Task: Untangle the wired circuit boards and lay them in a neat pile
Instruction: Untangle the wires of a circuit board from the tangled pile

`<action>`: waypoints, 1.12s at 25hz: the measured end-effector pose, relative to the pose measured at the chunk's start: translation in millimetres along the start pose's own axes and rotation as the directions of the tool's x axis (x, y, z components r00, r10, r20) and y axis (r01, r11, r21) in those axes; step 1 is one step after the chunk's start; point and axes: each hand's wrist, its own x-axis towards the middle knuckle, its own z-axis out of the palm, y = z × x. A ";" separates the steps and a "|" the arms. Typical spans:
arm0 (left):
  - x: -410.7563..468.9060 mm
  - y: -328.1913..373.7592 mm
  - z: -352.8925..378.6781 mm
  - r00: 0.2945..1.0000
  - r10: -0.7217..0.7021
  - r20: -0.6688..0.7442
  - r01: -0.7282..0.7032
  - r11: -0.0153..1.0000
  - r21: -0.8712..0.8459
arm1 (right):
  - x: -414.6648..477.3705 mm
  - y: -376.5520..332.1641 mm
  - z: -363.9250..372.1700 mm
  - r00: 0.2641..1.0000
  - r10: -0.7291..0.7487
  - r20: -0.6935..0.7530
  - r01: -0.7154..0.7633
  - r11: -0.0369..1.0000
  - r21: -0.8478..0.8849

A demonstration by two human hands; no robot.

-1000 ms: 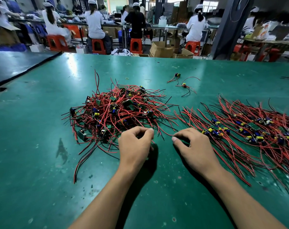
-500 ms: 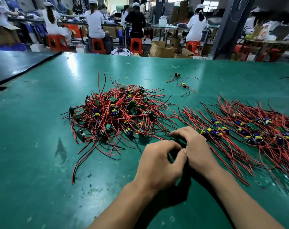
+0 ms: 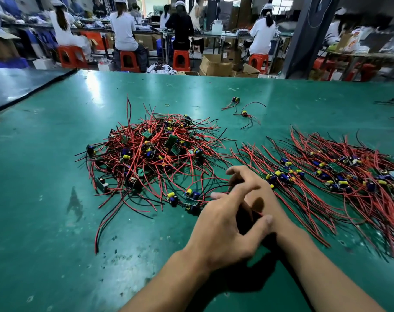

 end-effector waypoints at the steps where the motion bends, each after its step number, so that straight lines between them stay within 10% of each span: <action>1: 0.6 -0.8 -0.4 0.999 -0.020 -0.042 0.019 1.000 -0.021 | -3.2 0.7 0.8 0.999 -0.011 -0.049 0.008 0.998 -0.061; 5: 11.2 -13.2 -11.0 0.899 -0.265 -0.347 0.228 0.963 -0.144 | 3.7 4.0 6.1 0.995 -0.101 -0.008 0.097 0.970 -0.224; 9: 19.8 -33.8 -25.1 0.708 -0.537 -0.457 0.429 0.843 -0.325 | 11.2 9.2 8.4 0.968 0.033 -0.251 -0.017 0.998 0.065; 13: 20.8 -35.6 -25.9 0.705 -0.539 -0.460 0.465 0.842 -0.274 | 18.8 3.3 2.4 0.922 0.230 -0.312 -0.069 0.889 0.453; 18: 19.1 -35.1 -23.6 0.759 -0.504 -0.413 0.450 0.864 -0.227 | 22.8 -8.8 -10.2 0.931 0.356 -0.077 -0.065 0.370 0.927; 23: 20.4 -35.5 -20.1 0.788 -0.519 -0.330 0.452 0.853 -0.262 | 19.1 -13.9 -33.6 0.935 0.331 0.126 -0.067 -0.182 0.981; 28: 21.3 -30.5 -22.7 0.805 -0.591 -0.058 0.500 0.727 -0.470 | 16.4 -19.0 -28.2 0.939 0.240 0.248 -0.260 0.022 0.965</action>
